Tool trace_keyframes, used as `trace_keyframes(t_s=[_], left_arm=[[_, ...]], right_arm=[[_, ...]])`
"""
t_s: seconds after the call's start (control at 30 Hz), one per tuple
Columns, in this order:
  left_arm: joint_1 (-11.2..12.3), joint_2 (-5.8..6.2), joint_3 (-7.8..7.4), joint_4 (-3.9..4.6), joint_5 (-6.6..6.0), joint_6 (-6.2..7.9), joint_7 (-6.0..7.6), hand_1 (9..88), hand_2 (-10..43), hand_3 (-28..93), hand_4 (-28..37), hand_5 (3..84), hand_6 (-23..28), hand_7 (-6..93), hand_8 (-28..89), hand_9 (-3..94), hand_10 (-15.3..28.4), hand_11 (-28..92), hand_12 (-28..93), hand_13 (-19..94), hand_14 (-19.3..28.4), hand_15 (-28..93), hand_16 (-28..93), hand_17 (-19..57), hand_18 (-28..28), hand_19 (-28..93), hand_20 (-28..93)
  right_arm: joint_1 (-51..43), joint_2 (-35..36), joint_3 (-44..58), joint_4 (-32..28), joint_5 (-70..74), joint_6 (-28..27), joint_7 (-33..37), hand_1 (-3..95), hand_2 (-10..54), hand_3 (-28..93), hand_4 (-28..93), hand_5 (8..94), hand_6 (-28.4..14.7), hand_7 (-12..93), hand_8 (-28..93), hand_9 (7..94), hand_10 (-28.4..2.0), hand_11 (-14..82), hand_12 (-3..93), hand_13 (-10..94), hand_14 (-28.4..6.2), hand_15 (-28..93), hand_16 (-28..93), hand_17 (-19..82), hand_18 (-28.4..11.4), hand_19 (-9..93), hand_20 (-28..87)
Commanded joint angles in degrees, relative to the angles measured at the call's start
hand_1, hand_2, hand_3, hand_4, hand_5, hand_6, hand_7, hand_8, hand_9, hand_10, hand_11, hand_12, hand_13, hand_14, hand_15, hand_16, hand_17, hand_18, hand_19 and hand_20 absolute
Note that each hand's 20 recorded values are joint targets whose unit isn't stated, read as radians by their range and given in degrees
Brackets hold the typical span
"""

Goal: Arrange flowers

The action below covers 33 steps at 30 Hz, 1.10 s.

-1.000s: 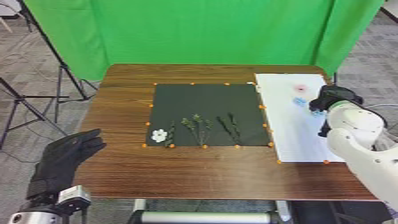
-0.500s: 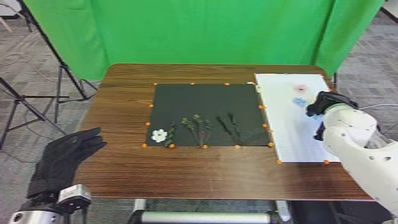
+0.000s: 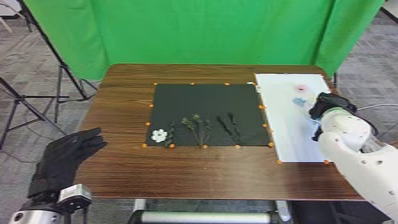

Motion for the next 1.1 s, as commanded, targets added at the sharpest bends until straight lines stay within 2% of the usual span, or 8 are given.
trace_keyframes(t_s=[0.03,0.07,0.3,0.6,0.63,1.03,1.07,1.1], left_arm=[[0.4,-0.31,0.3,0.05,0.23,-0.45,0.0,27.5,7.5,81,-18.2,51.2,16.1,18.0,-10,42.0,23.4,43,10,29,27.9,63,-13,-9.4,20.8,58,17],[0.0,-0.42,0.32,0.23,0.4,-0.89,-0.47,27.5,7.5,81,-18.2,51.2,16.1,18.0,-10,42.0,23.4,43,10,29,27.9,63,-13,-9.4,20.8,58,17],[0.3,-0.33,0.37,0.11,0.34,-0.65,-0.11,27.5,7.4,81,-18.2,51.2,16.1,18.0,-10,41.9,23.4,43,10,29,28.0,63,-13,-9.4,20.8,58,17],[0.8,-0.54,0.28,0.02,0.26,-0.49,-0.01,27.5,7.5,81,-18.3,51.2,16.1,18.0,-10,42.0,23.4,43,10,29,27.9,63,-13,-9.4,20.8,58,17],[0.2,-0.57,0.36,0.21,0.43,-0.83,-0.46,27.5,7.5,81,-18.3,51.2,16.1,17.9,-10,42.0,23.4,43,10,29,27.9,63,-13,-9.4,20.8,58,17],[0.2,-0.52,0.46,0.16,0.59,-0.86,-0.91,27.5,7.5,81,-18.3,51.2,16.1,17.9,-10,42.0,23.4,43,10,29,27.9,63,-13,-9.4,20.8,58,17],[0.2,-0.58,0.43,0.17,0.67,-0.97,-1.02,27.5,7.5,81,-18.3,51.2,16.1,17.9,-10,42.0,23.4,43,10,29,27.9,63,-13,-9.4,20.8,58,17],[0.2,-0.65,0.32,0.14,0.82,-1.11,-1.32,27.5,7.5,81,-18.3,51.2,16.1,17.9,-10,41.9,23.4,43,10,29,27.9,63,-13,-9.4,20.8,58,17]], right_arm=[[-0.2,0.4,-1.2,0.5,-3.6,2.3,-0.6,53.5,-6.5,75,-28,72.1,-1.2,35,0,81.8,-8.0,31.3,37.1,75,-7.0,75,23,35,-19.3,89,-2],[-0.6,0.6,-0.9,0.1,-3.6,2.2,-0.3,54.0,-6.8,75,-28,72.6,-1.1,35,0,82.2,-7.7,31.8,37.4,75,-6.8,75,23,35,-19.3,89,-2],[0.1,0.7,-1.9,0.6,-5.4,4.3,-0.5,56.5,-8.4,75,-28,75.9,-1.7,32,1,84.1,-6.8,32.1,39.0,77,-5.8,74,23,36,-19.5,90,-1],[0.4,1.8,-4.0,1.3,-8.6,11.5,-0.9,57.1,-9.0,76,-28,77.9,-2.6,31,2,84.6,-7.0,32.2,40.3,78,-5.3,74,24,36,-19.6,90,0],[0.1,2.2,-3.9,0.8,-8.4,11.6,-0.5,57.1,-9.1,76,-28,78.0,-2.7,31,3,84.7,-7.1,32.2,40.4,78,-5.3,74,24,36,-19.6,90,0],[-0.2,1.2,-3.4,-0.4,-7.8,6.2,1.8,54.8,-9.2,78,-28,77.6,-2.6,31,4,84.0,-7.3,31.8,40.5,78,-5.9,73,24,34,-20.1,88,0],[-0.3,1.3,-3.2,-0.5,-8.2,5.1,2.1,53.4,-9.3,78,-28,76.8,-2.7,31,4,83.4,-7.6,32.2,39.9,78,-6.3,73,24,34,-20.4,88,0],[-0.6,1.3,-3.0,-0.8,-8.7,4.5,2.5,49.6,-9.4,77,-28,73.8,-3.9,30,3,79.9,-9.6,34.6,36.7,76,-7.6,73,24,32,-21.5,88,0]])
